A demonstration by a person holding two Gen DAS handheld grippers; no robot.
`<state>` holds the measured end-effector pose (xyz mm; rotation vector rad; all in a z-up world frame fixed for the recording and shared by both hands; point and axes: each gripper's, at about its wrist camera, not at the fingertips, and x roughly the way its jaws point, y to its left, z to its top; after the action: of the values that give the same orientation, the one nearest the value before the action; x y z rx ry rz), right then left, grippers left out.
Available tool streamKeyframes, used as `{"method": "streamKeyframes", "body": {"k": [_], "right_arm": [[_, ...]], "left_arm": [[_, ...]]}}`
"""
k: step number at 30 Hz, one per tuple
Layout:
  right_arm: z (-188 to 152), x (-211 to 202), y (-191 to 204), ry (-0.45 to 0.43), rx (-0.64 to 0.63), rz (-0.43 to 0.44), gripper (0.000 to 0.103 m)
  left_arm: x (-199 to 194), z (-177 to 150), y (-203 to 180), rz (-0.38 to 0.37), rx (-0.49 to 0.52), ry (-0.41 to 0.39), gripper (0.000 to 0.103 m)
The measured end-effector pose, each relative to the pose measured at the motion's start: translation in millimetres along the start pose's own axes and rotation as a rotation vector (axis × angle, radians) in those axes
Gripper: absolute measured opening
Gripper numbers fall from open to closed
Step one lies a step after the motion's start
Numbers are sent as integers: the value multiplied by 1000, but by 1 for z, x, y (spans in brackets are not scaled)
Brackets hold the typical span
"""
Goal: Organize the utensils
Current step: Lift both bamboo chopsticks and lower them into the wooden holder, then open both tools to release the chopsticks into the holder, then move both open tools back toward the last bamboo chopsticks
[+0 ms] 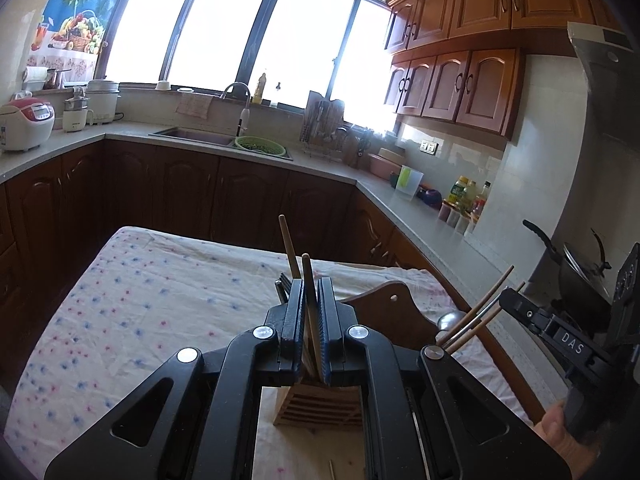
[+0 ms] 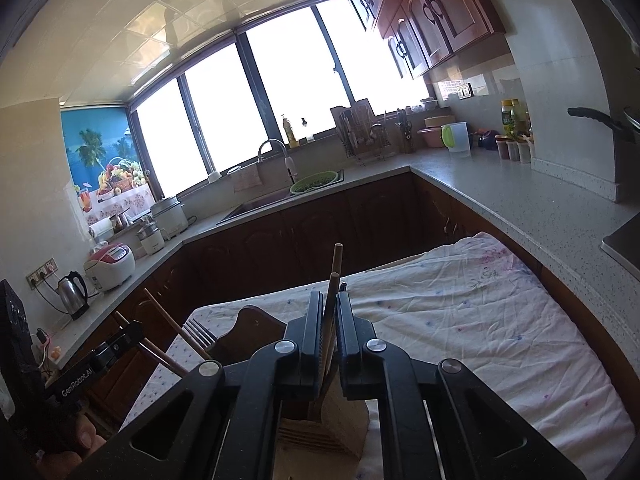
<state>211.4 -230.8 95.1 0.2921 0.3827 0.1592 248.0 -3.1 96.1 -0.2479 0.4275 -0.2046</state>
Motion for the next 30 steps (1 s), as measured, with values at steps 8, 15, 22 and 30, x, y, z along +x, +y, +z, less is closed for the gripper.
{"method": "streamKeyframes", "body": {"k": [8, 15, 22, 30], "right_arm": [[4, -15, -4, -11, 42, 28, 38], [9, -58, -10, -109, 82, 58, 97], [-12, -85, -24, -78, 92, 32, 100], [-56, -98, -47, 33, 119, -26, 100]], "left_arm": [[-26, 0, -5, -20, -13, -10, 55], [-64, -8, -6, -32, -33, -52, 73], [-83, -37, 0, -4, -29, -1, 78], [-88, -77, 9, 26, -49, 100, 78]]}}
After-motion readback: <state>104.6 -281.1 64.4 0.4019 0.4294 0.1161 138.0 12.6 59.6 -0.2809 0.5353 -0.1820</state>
